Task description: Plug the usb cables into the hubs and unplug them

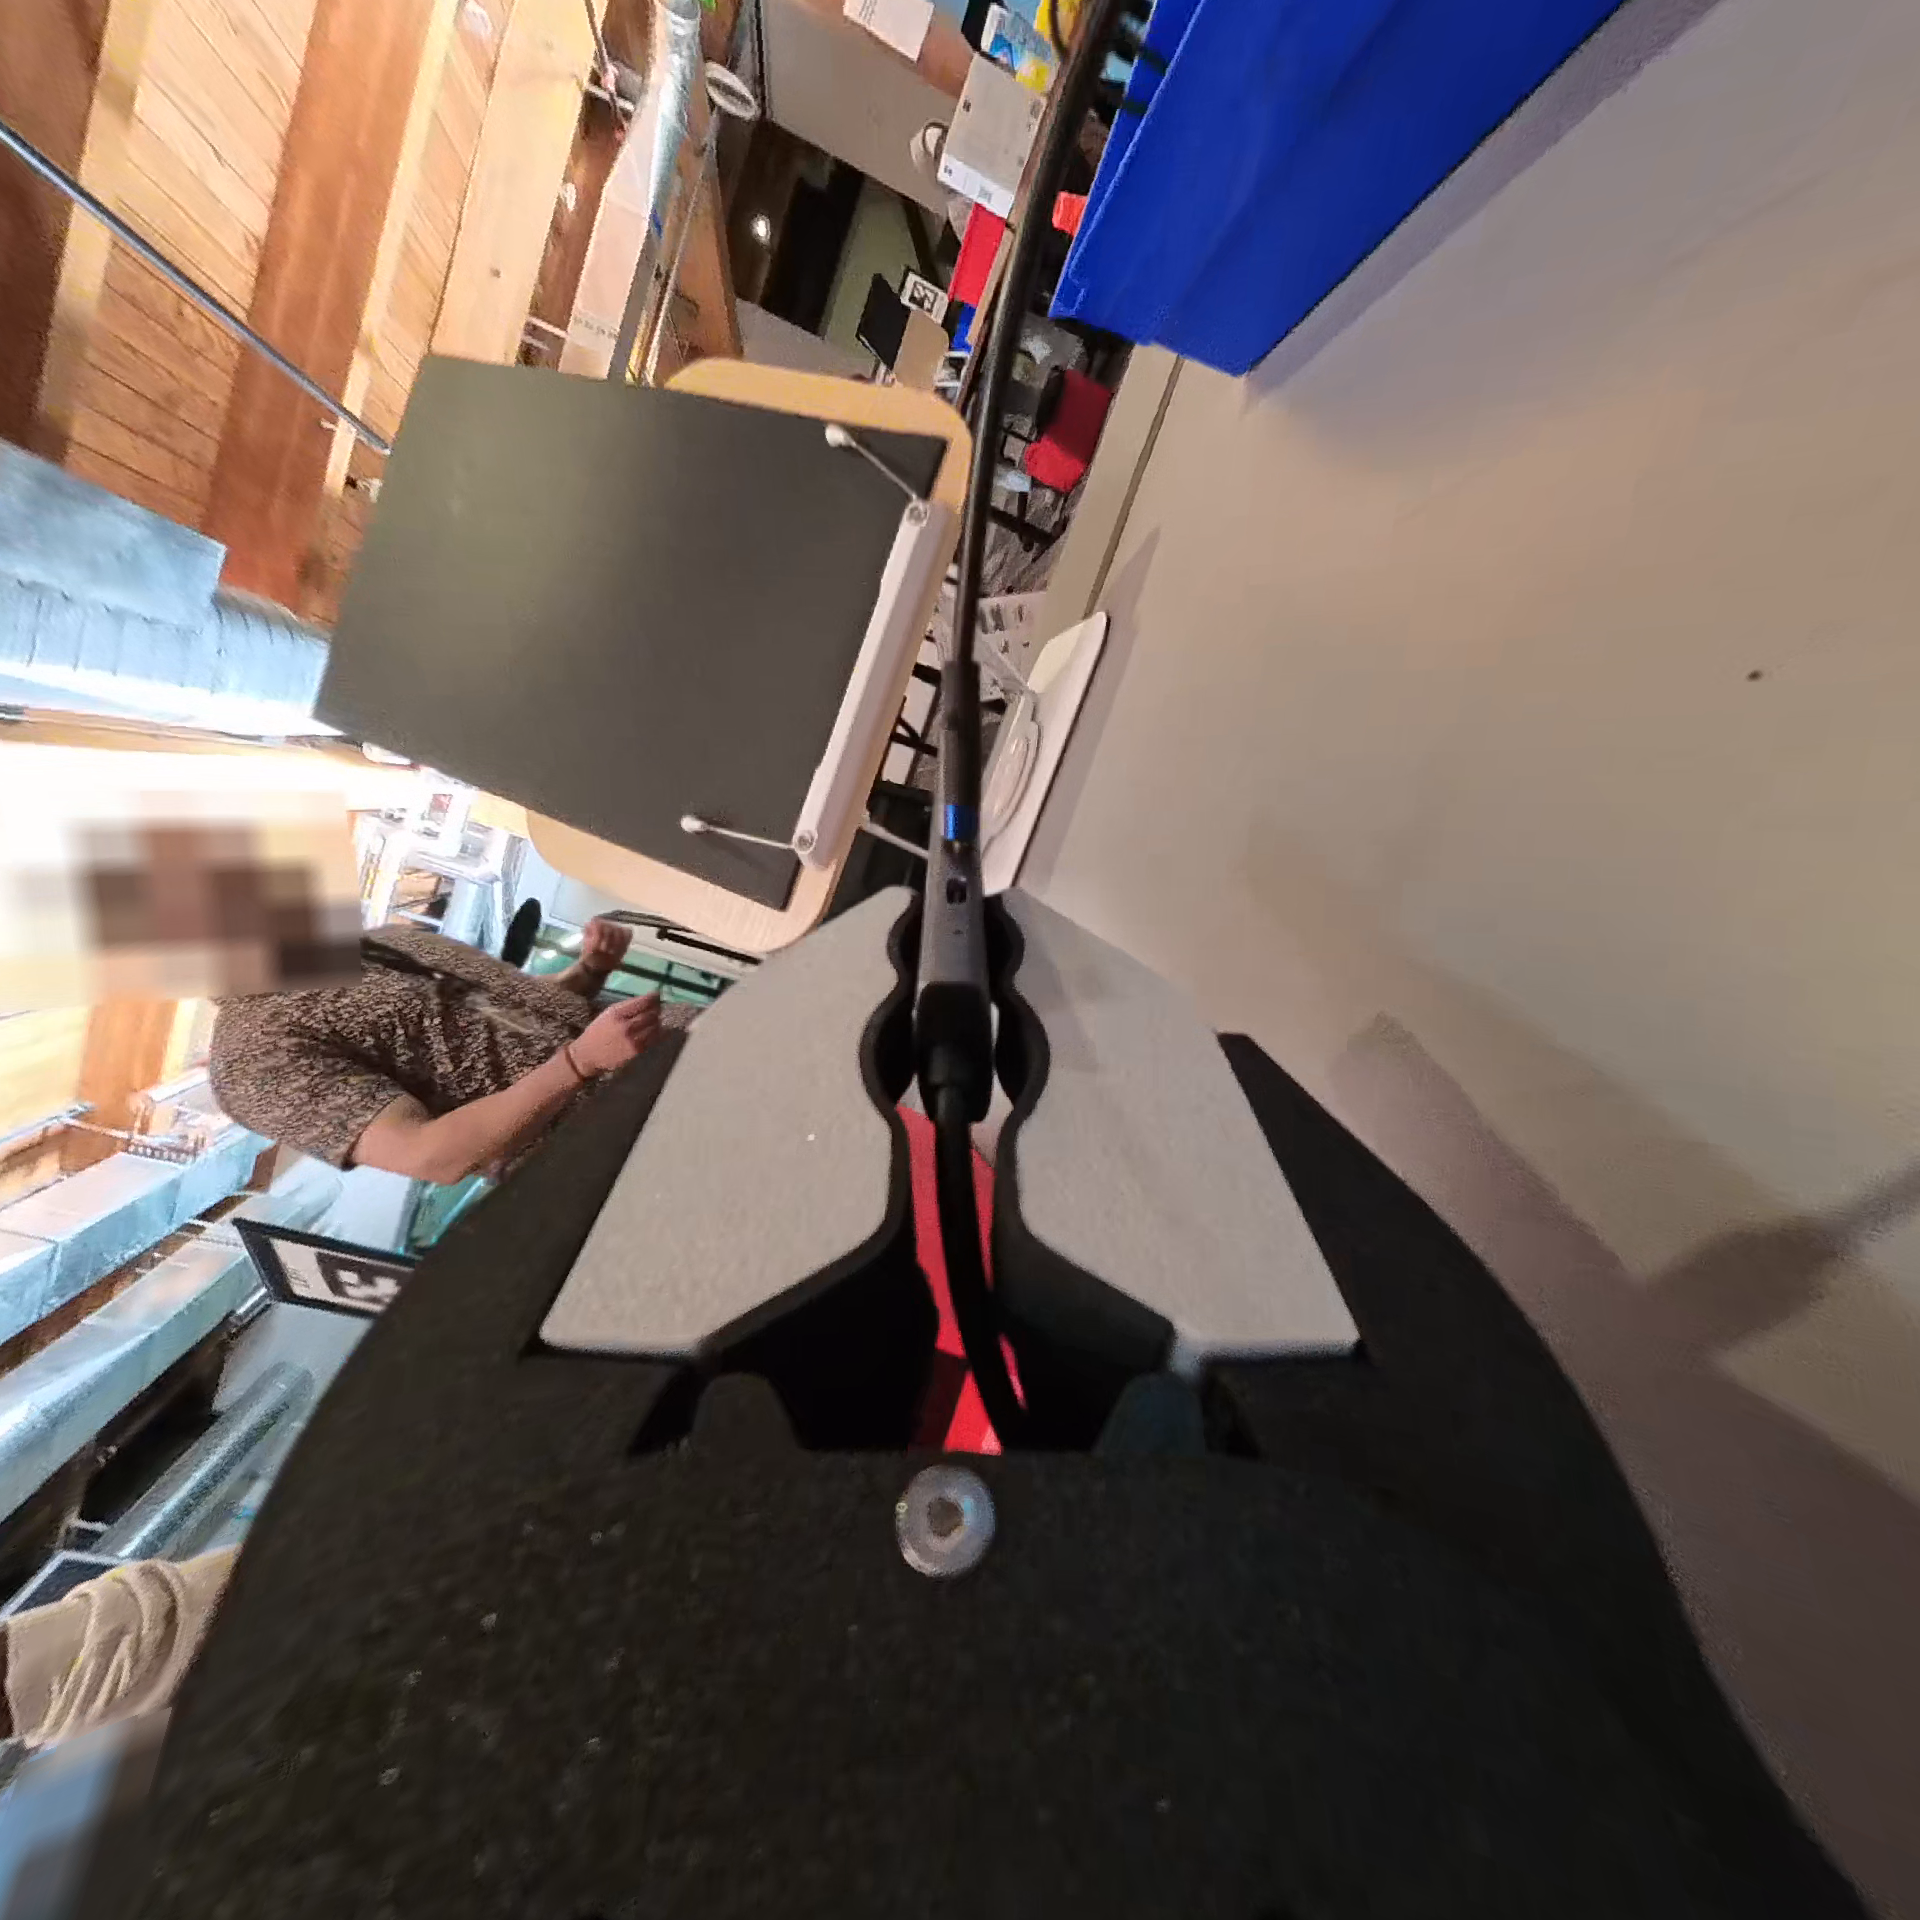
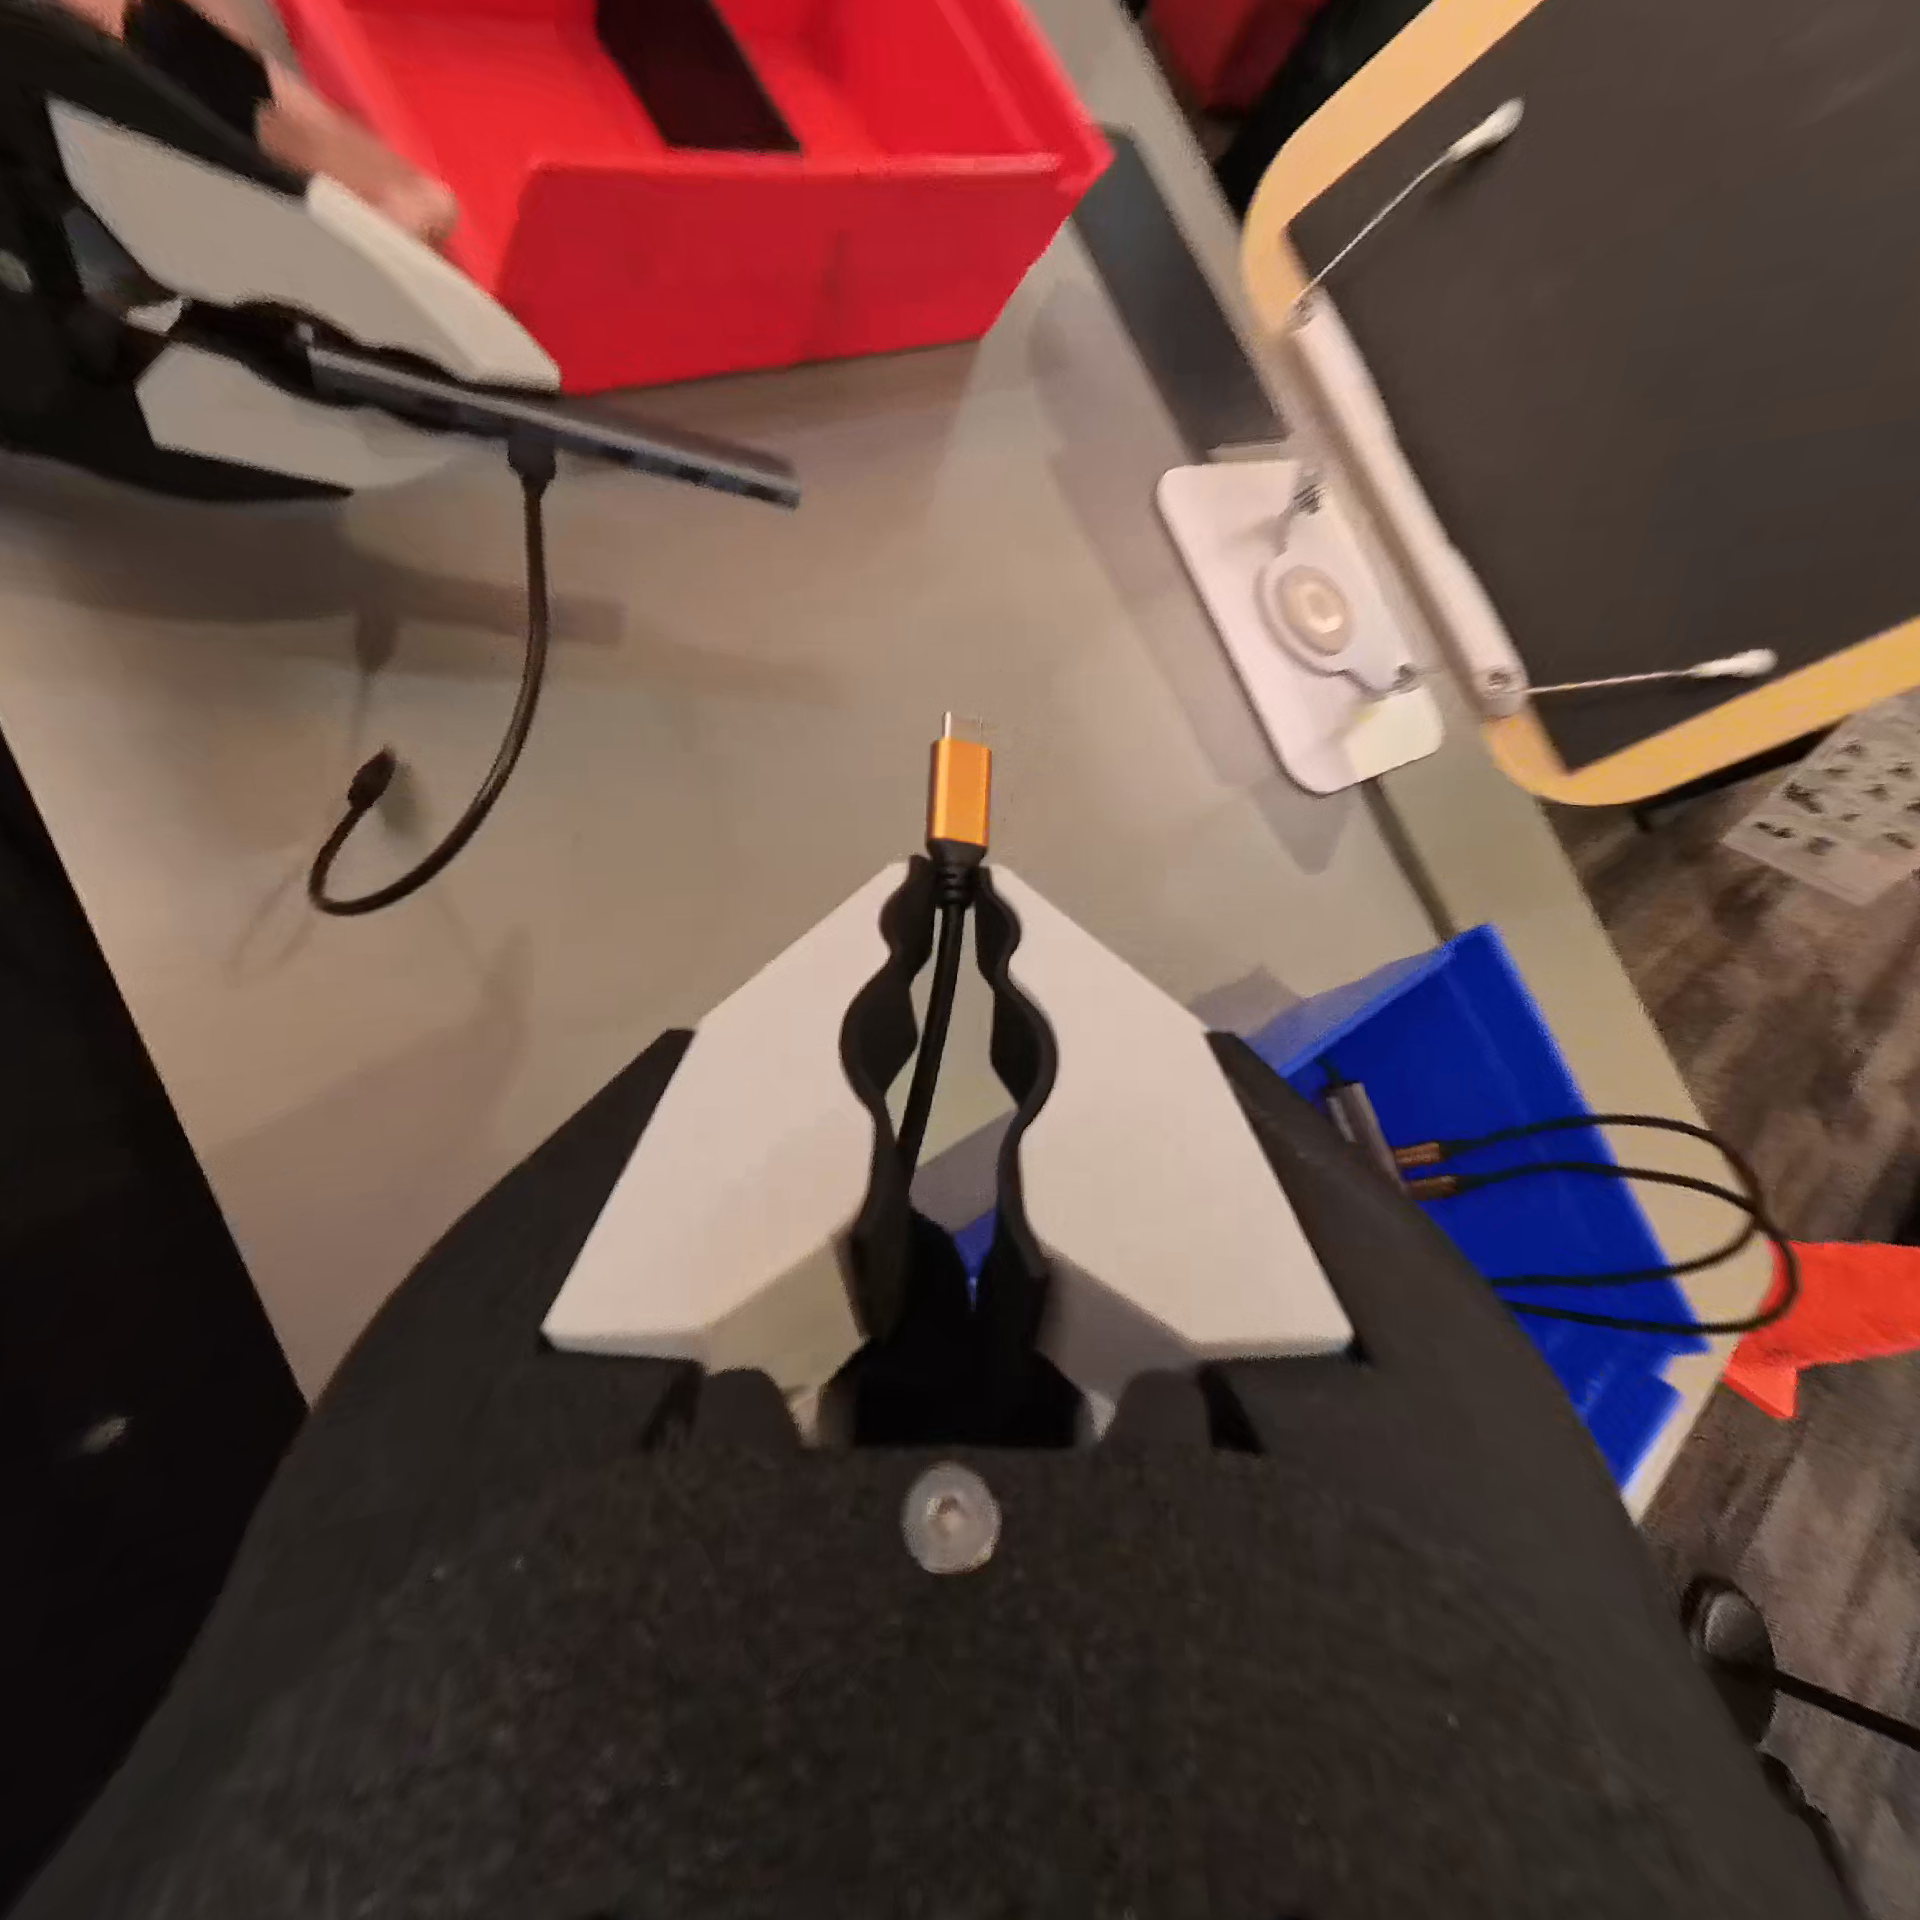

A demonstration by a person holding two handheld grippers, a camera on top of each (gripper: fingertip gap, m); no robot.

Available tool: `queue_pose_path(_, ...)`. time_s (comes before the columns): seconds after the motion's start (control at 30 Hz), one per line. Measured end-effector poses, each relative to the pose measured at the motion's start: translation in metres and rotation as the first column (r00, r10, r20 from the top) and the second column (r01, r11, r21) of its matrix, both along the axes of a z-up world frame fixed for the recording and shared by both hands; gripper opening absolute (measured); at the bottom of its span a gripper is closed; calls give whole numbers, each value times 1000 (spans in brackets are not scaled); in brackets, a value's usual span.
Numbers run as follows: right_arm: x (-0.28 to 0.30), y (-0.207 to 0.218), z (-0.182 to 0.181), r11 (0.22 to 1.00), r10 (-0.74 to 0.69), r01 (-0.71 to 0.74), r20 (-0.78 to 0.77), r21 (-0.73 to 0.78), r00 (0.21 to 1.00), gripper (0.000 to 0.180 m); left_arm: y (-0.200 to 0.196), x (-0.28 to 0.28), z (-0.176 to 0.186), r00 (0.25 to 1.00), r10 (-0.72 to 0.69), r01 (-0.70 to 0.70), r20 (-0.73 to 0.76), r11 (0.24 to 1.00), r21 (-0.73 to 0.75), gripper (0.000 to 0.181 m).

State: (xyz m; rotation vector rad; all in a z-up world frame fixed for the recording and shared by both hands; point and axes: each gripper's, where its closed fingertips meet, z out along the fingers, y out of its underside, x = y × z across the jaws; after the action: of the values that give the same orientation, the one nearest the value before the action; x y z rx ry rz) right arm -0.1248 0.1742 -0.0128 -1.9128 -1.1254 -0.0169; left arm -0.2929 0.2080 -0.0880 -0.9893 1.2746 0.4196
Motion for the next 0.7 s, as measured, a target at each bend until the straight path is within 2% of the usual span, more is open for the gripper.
queue_pose_path(0.07,-6,3,-20,999,-2,2,16,-35,1000,7,-2,3,-1,1000,-12,12,-4,1000,-4,10)
queue_pose_path(0.2,-25,4,-40,994,23,-28,-49,-104,999,6,-2,8,-6,1000,-14,14,-21,1000,-5,10)
queue_pose_path(0.7,-65,5,-71,985,74,-82,-55,-155,996,6,-11,27,-12,997,-65,64,-43,998,-16,10)
